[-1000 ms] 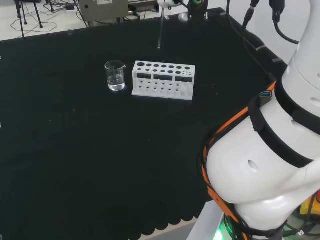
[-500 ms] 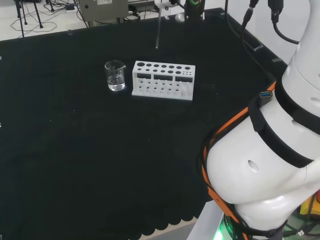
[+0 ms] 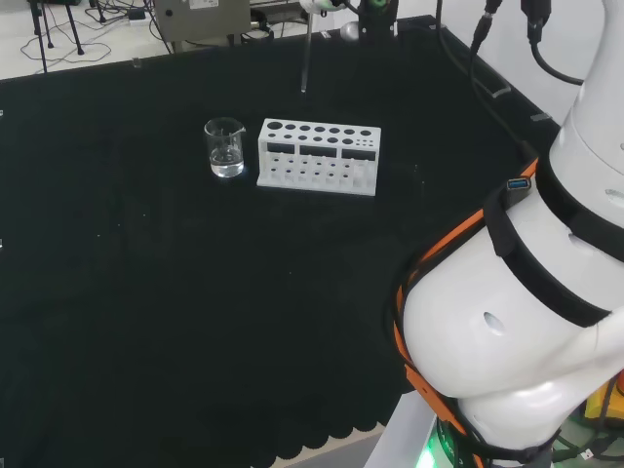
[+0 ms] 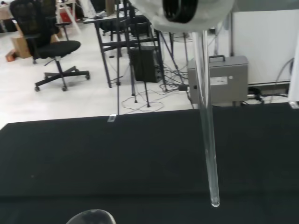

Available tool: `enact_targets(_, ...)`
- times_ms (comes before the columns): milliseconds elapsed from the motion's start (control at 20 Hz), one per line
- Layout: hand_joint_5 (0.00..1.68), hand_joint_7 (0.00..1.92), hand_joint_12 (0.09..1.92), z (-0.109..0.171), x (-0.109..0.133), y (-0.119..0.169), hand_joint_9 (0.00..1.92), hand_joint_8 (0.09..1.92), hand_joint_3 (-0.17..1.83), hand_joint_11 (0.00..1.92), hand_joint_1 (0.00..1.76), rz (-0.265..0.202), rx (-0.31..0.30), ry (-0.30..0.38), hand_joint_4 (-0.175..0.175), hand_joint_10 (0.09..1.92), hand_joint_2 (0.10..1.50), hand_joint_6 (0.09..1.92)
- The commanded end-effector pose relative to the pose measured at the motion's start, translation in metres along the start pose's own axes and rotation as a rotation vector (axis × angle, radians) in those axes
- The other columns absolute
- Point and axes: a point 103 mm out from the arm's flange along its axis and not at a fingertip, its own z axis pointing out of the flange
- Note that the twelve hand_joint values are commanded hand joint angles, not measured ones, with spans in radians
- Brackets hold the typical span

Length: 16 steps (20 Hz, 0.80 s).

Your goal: Stir in the beaker to the left of the white test tube rack with the glass rod.

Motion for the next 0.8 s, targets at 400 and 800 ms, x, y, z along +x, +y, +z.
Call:
enact_targets(400,1.2,1.16,0.84,0.0,0.089,0.033,1.72,1.03,0.12,1.32,1.3,-0.231,-0.002,0.06,-0.175,0.67,0.98,0.32)
enact_targets(800,1.2,1.16,0.84,0.023,0.123,0.031,1.72,1.03,0.11,1.33,1.3,-0.314,0.054,0.093,-0.175,0.68,0.99,0.32)
